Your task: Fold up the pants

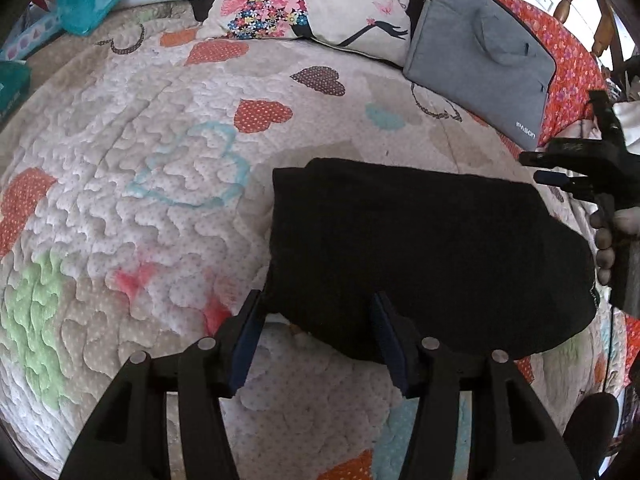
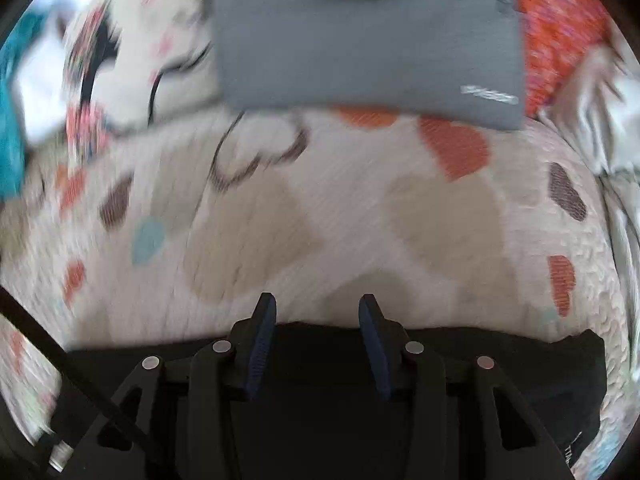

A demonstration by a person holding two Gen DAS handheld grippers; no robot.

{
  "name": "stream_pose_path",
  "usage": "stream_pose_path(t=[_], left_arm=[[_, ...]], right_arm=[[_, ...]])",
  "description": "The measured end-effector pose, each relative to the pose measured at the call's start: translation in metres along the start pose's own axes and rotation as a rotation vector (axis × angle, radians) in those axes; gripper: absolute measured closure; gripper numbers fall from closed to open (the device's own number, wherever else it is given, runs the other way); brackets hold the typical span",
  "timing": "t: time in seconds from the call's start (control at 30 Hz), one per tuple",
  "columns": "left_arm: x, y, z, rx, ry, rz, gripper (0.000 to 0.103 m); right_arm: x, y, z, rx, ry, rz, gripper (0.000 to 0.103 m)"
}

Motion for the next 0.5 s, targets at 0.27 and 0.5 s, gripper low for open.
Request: stream_pose_path(t=[0.27, 0.5], left_arm=[[-0.002, 0.02, -0.01, 0.095, 0.013, -0.002, 0.049], [0.0, 0.008, -0.011, 0.071, -0.001, -0.016, 0.049]], right_arm=[[-0.029, 0.003, 0.019, -0.088, 0.062, -0.096, 0.055], [-0.019, -0.046, 0.03, -0.152, 0.156, 0.144, 0.061]])
Point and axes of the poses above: each gripper's, at about its wrist camera, not at the fingertips, and y roughly against the way its jaws point, x to its right, z to its underside, the point moved 7 cm from there along -y, roughly the way its jaws point, and after that the axes turned 13 degrees about -z, right-handed, at the moved point
